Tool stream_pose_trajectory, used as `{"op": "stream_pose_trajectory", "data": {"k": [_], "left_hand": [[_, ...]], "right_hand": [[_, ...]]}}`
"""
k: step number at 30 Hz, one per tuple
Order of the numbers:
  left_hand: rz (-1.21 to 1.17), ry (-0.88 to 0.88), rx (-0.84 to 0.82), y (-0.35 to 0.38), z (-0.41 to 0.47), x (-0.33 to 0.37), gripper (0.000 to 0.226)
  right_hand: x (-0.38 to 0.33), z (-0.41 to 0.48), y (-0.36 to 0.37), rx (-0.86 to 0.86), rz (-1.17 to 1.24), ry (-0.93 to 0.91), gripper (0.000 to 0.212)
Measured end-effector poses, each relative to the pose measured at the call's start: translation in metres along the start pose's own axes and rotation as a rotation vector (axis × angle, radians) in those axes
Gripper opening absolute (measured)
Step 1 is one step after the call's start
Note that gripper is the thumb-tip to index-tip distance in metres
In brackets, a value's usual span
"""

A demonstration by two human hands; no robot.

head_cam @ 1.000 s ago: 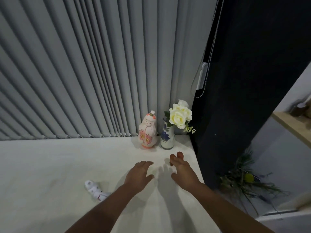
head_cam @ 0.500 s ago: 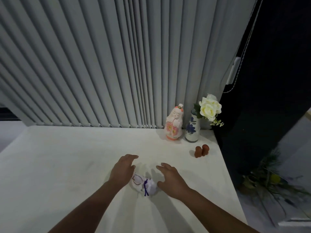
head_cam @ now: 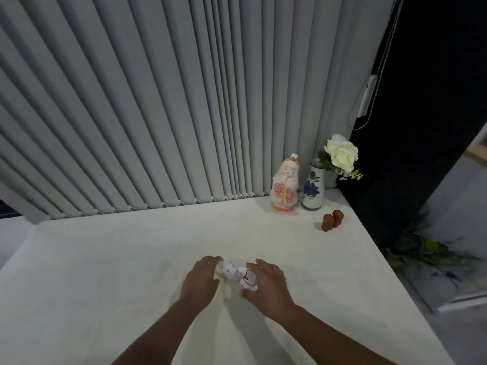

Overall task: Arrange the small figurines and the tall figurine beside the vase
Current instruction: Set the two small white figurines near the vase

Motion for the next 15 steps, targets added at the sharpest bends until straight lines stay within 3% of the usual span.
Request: {"op": "stream_pose_trajectory", "data": {"k": [8, 12, 15], "left_hand": [[-0.102, 0.072, -0.069, 0.010, 0.022, -0.014, 0.059], [-0.188, 0.080, -0.109, 0.023, 0.029, -0.020, 0.073], [-0.246, 0.064, -0.057, 0.025, 0.031, -0.020, 0.052]], "right_hand": [[-0.006, -0.002, 0.008, 0.133, -0.072, 0.020, 0.047], [-0.007, -0.003, 0.008, 0.186, -0.094, 0.003, 0.039], [-0.004, -0.003, 0.015, 0.239, -0.113, -0.029, 0.035]]}}
Point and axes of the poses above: each hand's wrist, its own z-axis towards the middle knuckle, its own y-axis out of the palm, x = y × z, the point moved 3 cm from there along z, towards the middle knuckle, and after that the axes turned 6 degrees about y, right-handed, at the moved point
